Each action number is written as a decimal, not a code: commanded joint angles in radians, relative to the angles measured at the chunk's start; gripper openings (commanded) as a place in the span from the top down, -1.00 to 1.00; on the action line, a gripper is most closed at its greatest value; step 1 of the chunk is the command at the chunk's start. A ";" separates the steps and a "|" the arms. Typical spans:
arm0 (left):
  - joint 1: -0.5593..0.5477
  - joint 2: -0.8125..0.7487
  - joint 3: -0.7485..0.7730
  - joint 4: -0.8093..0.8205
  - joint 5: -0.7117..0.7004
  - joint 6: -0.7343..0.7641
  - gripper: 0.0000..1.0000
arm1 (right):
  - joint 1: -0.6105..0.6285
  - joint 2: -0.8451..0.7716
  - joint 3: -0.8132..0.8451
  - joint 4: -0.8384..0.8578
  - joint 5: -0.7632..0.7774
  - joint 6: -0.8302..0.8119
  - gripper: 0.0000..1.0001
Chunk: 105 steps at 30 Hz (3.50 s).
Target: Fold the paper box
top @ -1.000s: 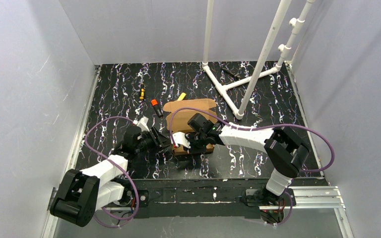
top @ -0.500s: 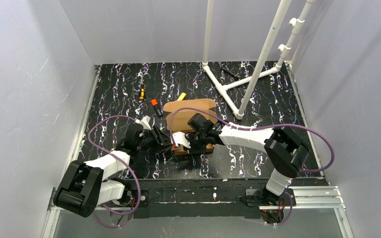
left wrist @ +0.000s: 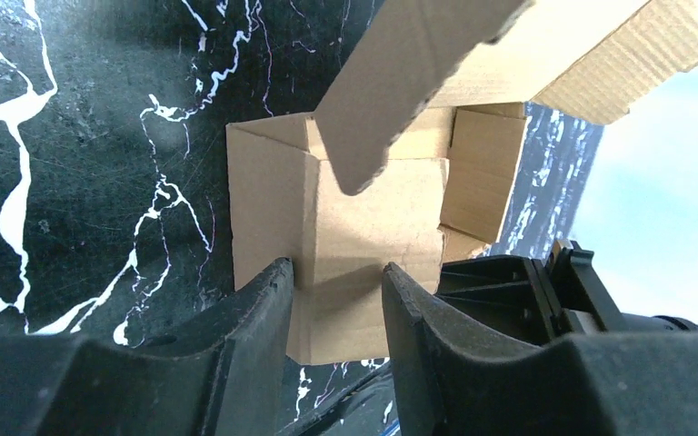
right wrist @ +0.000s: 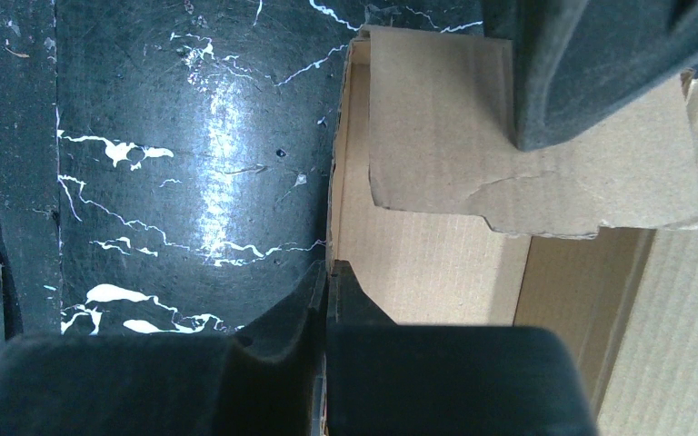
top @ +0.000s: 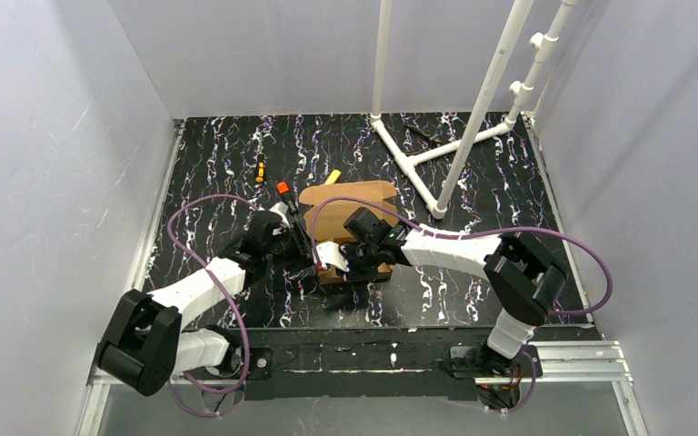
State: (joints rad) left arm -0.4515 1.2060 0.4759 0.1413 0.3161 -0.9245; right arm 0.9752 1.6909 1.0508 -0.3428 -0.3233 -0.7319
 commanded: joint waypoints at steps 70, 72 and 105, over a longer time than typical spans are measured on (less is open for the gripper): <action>-0.146 0.322 0.473 -0.616 -0.681 0.262 0.42 | -0.500 -0.240 -0.180 0.416 -0.492 0.600 -0.37; -0.140 0.325 0.479 -0.615 -0.678 0.267 0.46 | -0.500 -0.237 -0.180 0.415 -0.491 0.600 -0.37; -0.171 0.019 0.284 -0.442 -0.621 0.184 -0.10 | -0.513 -0.139 -0.155 0.352 -0.380 0.539 -0.35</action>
State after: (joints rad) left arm -0.6220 1.3640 0.8070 -0.3439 -0.3321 -0.7460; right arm 0.4606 1.5459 0.8730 0.0261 -0.6899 -0.1421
